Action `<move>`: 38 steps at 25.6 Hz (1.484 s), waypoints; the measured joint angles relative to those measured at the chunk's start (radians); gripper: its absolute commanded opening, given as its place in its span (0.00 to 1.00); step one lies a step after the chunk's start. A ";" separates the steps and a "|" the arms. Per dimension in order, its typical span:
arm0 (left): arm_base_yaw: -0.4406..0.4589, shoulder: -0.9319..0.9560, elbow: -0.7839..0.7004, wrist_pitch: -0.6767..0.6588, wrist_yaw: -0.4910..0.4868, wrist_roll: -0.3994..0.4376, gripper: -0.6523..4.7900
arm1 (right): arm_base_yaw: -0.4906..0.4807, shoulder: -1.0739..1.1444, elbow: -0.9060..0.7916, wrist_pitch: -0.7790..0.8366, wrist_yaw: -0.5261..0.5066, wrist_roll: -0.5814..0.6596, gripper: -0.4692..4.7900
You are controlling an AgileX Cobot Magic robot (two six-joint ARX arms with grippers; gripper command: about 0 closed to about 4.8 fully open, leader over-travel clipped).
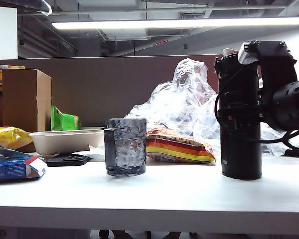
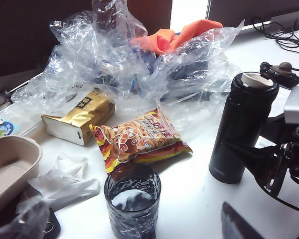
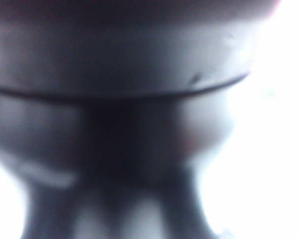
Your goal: Pick up the black thermos, pour some water into the cup, then place the black thermos back on the table.
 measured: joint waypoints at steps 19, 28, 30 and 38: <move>0.000 0.000 0.000 0.000 0.000 0.000 1.00 | 0.000 -0.021 -0.195 0.087 0.001 0.054 0.99; 0.000 -0.071 0.000 -0.023 0.066 -0.002 0.11 | 0.001 -0.362 -0.285 0.092 -0.138 0.224 0.09; 0.000 -0.145 0.000 -0.043 0.062 -0.001 0.11 | 0.002 -0.414 -0.285 0.077 -0.169 0.285 0.09; 0.000 -0.441 0.000 -0.308 -0.032 -0.077 0.11 | 0.093 -0.583 -0.201 -0.161 -0.261 0.366 0.09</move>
